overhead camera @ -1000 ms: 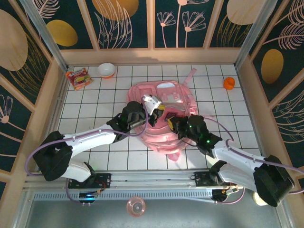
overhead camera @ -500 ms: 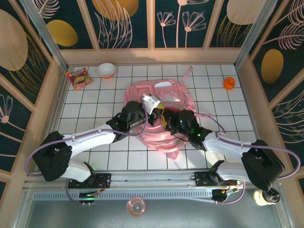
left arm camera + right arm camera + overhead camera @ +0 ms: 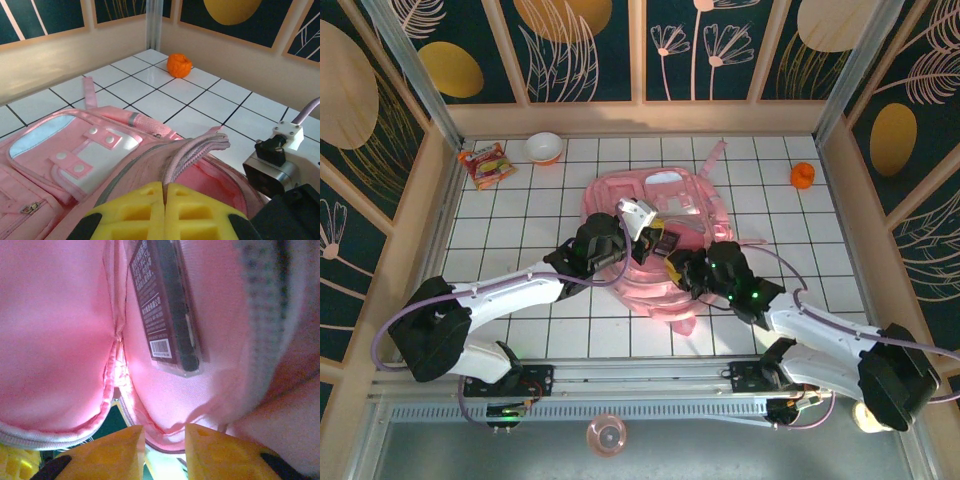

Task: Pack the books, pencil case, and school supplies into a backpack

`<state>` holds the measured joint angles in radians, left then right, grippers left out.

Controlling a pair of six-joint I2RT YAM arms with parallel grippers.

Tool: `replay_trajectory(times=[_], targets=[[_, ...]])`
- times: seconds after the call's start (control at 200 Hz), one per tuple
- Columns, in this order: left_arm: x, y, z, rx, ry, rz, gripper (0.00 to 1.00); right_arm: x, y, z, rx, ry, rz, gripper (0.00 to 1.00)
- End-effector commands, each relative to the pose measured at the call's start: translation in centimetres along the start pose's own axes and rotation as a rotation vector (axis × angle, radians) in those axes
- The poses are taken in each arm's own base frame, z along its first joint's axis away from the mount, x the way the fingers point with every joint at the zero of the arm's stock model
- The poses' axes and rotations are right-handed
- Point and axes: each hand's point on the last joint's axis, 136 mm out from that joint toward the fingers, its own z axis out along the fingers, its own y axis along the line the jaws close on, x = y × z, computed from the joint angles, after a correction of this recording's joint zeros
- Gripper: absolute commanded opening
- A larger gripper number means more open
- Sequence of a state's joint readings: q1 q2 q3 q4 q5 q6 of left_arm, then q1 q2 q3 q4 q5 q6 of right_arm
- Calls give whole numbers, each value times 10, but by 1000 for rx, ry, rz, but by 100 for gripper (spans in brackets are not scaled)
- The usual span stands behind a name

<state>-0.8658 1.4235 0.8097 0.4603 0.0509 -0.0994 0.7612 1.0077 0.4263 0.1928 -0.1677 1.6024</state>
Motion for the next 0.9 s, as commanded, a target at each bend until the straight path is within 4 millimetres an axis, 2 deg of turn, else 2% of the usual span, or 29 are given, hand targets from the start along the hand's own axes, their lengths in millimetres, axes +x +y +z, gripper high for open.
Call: replay_trajectory(times=[0.0,0.09,0.14,0.295,0.455,0.621,0.776,0.896], targets=[[-47,-8,-14,23,-146,-12,0,2,-9,-10,57,-2,-99,26],[-41,-11,-15,37,-126,4,1,-1,12,-25,7,-23,-203,29],[-36,-14,-16,55,-111,17,6,-2,26,-35,-24,-37,-265,30],[-28,-21,-24,94,-61,23,49,-7,55,-67,-35,-98,-478,35],[-22,-11,-42,39,-62,-89,73,-15,74,-87,-18,-172,-684,38],[-4,16,-66,-107,-68,-296,84,-22,84,-90,5,-207,-851,39],[20,34,-87,-217,-41,-392,90,-28,88,-84,46,-224,-1014,41],[38,42,-98,-265,-11,-431,90,-28,89,-77,73,-206,-1150,44]])
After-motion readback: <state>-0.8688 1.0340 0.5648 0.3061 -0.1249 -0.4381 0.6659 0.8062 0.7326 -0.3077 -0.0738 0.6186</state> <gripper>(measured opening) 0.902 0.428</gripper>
